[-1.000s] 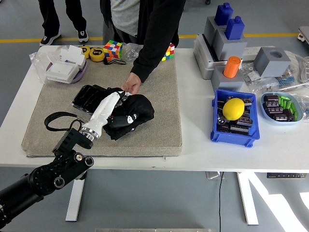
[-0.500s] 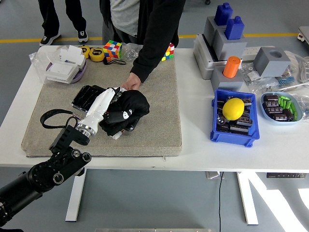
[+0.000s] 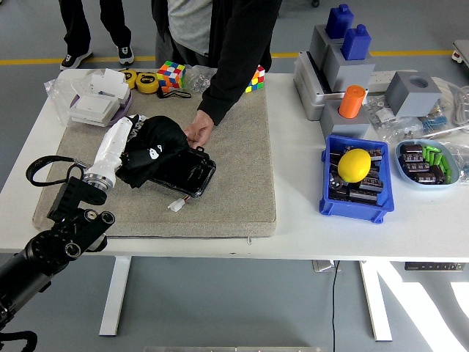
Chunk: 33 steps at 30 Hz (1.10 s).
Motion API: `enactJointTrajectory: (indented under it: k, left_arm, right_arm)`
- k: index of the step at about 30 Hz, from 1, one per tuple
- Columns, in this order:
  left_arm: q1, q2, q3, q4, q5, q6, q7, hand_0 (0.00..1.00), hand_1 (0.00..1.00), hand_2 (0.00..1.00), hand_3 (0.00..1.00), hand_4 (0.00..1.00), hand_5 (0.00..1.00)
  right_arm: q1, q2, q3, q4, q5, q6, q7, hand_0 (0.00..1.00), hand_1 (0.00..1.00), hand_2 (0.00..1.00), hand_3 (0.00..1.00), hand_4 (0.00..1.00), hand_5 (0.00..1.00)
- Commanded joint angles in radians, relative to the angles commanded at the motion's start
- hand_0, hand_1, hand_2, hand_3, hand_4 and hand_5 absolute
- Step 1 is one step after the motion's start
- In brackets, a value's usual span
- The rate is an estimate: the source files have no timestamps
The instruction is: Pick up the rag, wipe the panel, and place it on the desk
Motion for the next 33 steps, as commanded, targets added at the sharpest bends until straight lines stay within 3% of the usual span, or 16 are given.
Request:
enactJointTrajectory:
  k: [13, 19, 27, 33]
  left_arm:
    - [-0.025, -0.002, -0.149, 0.140, 0.003, 0.005, -0.019, 0.232, 0.162, 0.213, 0.531, 0.572, 0.002]
    - [-0.022, 0.001, -0.200, 0.159, 0.012, 0.007, -0.028, 0.232, 0.161, 0.213, 0.531, 0.572, 0.002]
    - [0.030, 0.016, -0.330, 0.131, 0.027, 0.022, -0.070, 0.232, 0.162, 0.214, 0.531, 0.571, 0.002]
    - [0.048, 0.020, -0.355, 0.156, 0.045, 0.016, -0.070, 0.249, 0.175, 0.227, 0.532, 0.577, 0.002]
  right_arm:
    - [0.000, 0.000, -0.001, 0.000, 0.000, 0.000, 0.000, 0.557, 0.565, 0.496, 0.523, 0.895, 0.370]
    - [0.001, 0.000, -0.002, 0.000, 0.002, 0.000, 0.000, 0.556, 0.566, 0.495, 0.523, 0.895, 0.369]
    - [-0.002, -0.001, -0.008, 0.000, 0.002, 0.000, 0.000, 0.556, 0.566, 0.495, 0.523, 0.894, 0.369]
    - [-0.002, -0.002, -0.012, 0.000, 0.003, -0.001, 0.000, 0.556, 0.566, 0.495, 0.522, 0.893, 0.369]
